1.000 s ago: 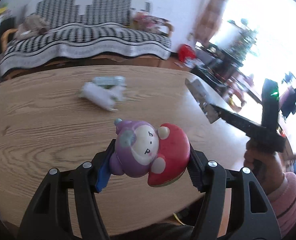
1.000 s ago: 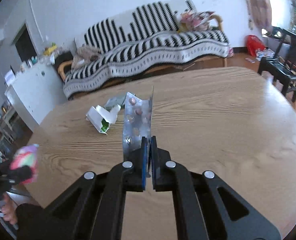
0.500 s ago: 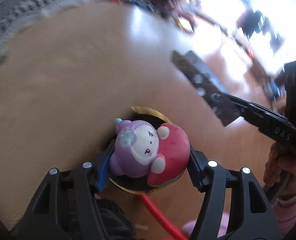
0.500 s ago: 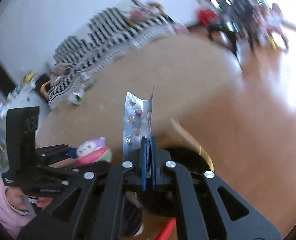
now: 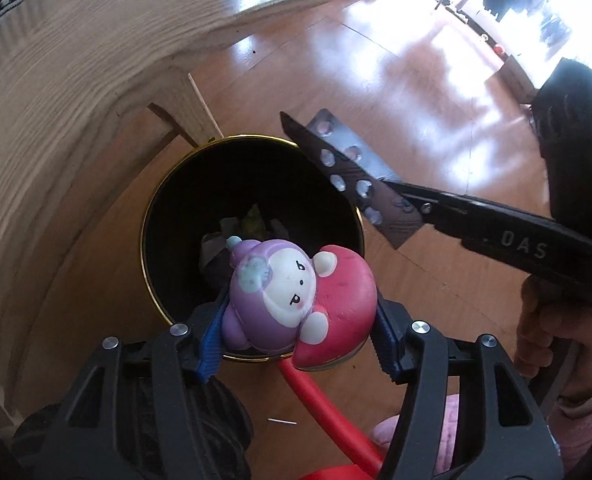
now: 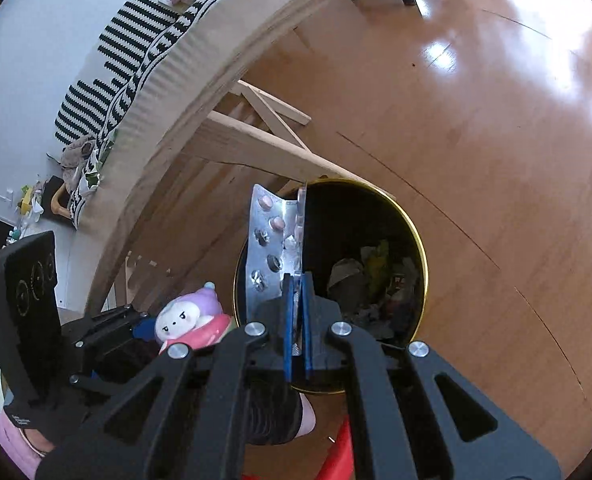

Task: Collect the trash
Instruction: 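Carry the plush toy and blister pack over the bin and open both tools, then move both tools back to the white paper box and green medicine box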

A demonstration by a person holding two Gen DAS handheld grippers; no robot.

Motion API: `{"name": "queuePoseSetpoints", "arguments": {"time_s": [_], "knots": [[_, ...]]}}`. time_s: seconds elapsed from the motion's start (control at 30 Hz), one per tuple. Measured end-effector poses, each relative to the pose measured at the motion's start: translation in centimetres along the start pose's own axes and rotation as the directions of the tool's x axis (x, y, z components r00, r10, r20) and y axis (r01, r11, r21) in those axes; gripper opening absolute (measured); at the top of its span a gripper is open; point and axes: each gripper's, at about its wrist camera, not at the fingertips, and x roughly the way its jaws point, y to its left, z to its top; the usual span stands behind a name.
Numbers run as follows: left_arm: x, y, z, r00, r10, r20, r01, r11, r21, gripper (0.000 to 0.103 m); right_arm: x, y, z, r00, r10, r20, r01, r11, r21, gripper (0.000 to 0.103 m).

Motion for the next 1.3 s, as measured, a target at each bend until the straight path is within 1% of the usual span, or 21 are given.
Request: {"name": "queuePoseSetpoints", "arguments": {"time_s": [0.13,0.17,0.2,0.23,0.27,0.3,0.33,0.37,0.4,0.43,0.5,0.57,0.6,0.63,0.67,0.7,0.77,0.87,1.03,1.17,1.3], "knots": [[-0.2,0.2,-0.1,1.000,-0.007,0.006,0.007,1.000,0.001,0.063,0.3,-0.1,0.6,1.000,-0.001,-0.010,0.001,0.999,0.034,0.004],[0.0,0.2,-0.1,1.000,-0.003,0.002,0.003,1.000,-0.012,0.071,0.4,-0.5,0.8,1.000,0.007,-0.015,-0.006,0.998,0.056,0.004],[0.3,0.2,0.0,1.000,-0.015,-0.011,0.015,0.999,-0.032,0.090,0.4,-0.9,1.0,1.000,0.022,-0.022,-0.020,0.996,0.088,0.005],[0.6,0.2,0.1,0.999,-0.028,-0.019,0.027,0.999,-0.044,0.097,0.3,-1.1,1.1,1.000,0.023,-0.021,-0.021,0.994,0.106,0.007],[0.6,0.5,0.0,0.999,-0.051,-0.020,0.050,0.997,-0.058,0.097,0.3,-1.0,1.5,1.000,0.023,-0.013,-0.021,0.994,0.111,0.025],[0.4,0.5,0.1,0.998,-0.065,-0.017,0.064,0.996,-0.063,0.097,-0.2,-1.0,1.7,1.000,0.019,0.002,-0.019,0.993,0.112,0.080],[0.4,0.6,-0.1,0.997,-0.078,-0.016,0.077,0.995,-0.065,0.097,-0.6,-1.0,1.9,1.000,0.015,0.023,-0.018,0.993,0.119,0.095],[0.3,0.7,-0.2,0.995,-0.093,-0.021,0.091,0.993,-0.069,0.097,-0.8,-1.0,2.1,0.999,0.019,0.032,-0.023,0.992,0.120,0.098],[0.2,0.5,-0.2,0.995,-0.102,-0.022,0.100,0.993,-0.070,0.097,-1.1,-0.9,2.1,0.999,0.022,0.043,-0.027,0.992,0.121,0.097],[-1.1,0.7,-0.1,0.993,-0.115,0.010,0.116,0.991,-0.073,0.097,-1.5,-0.9,2.3,0.998,0.014,0.066,-0.021,0.993,0.116,0.097],[-4.1,1.0,0.1,0.988,-0.106,0.116,0.116,0.990,-0.081,0.097,-2.4,-0.7,2.5,0.993,-0.020,0.112,0.010,0.996,0.091,0.097],[-8.0,2.0,0.2,0.970,-0.035,0.240,0.053,0.996,-0.070,0.097,-3.4,0.1,2.7,0.979,-0.086,0.186,0.080,0.996,0.041,0.097],[-9.8,3.1,0.3,0.954,0.032,0.297,-0.008,0.997,-0.081,0.097,-3.8,0.7,2.9,0.969,-0.111,0.220,0.110,0.994,0.018,0.097],[-11.3,4.5,0.5,0.935,0.112,0.336,-0.075,0.990,-0.120,0.097,-3.9,1.1,3.1,0.964,-0.119,0.237,0.121,0.993,0.005,0.097],[-12.4,5.8,0.5,0.921,0.166,0.352,-0.113,0.980,-0.167,0.097,-4.0,1.6,3.4,0.960,-0.118,0.253,0.123,0.992,-0.007,0.097],[-13.3,7.5,0.4,0.907,0.211,0.364,-0.136,0.966,-0.222,0.097,-4.0,2.4,3.8,0.959,-0.094,0.266,0.102,0.995,-0.017,0.097],[-14.9,11.6,0.1,0.877,0.300,0.375,-0.159,0.918,-0.362,0.097,-3.7,3.4,4.3,0.963,-0.043,0.266,0.053,0.998,-0.032,0.097],[-16.4,17.3,-0.7,0.853,0.393,0.345,-0.160,0.824,-0.543,0.097,-3.0,5.4,4.6,0.962,-0.021,0.273,0.045,0.996,-0.081,0.097],[-18.6,23.4,0.6,0.811,0.499,0.305,-0.196,0.723,-0.662,0.097,-1.1,9.7,4.6,0.962,-0.006,0.273,0.062,0.978,-0.197,0.097],[-20.1,27.8,2.8,0.797,0.531,0.286,-0.189,0.670,-0.718,0.097,0.0,12.4,4.8,0.960,-0.009,0.280,0.092,0.955,-0.283,0.097],[-20.0,31.4,5.5,0.800,0.530,0.280,-0.147,0.626,-0.766,0.097,1.1,14.3,5.4,0.958,-0.029,0.286,0.133,0.927,-0.350,0.097]]}}
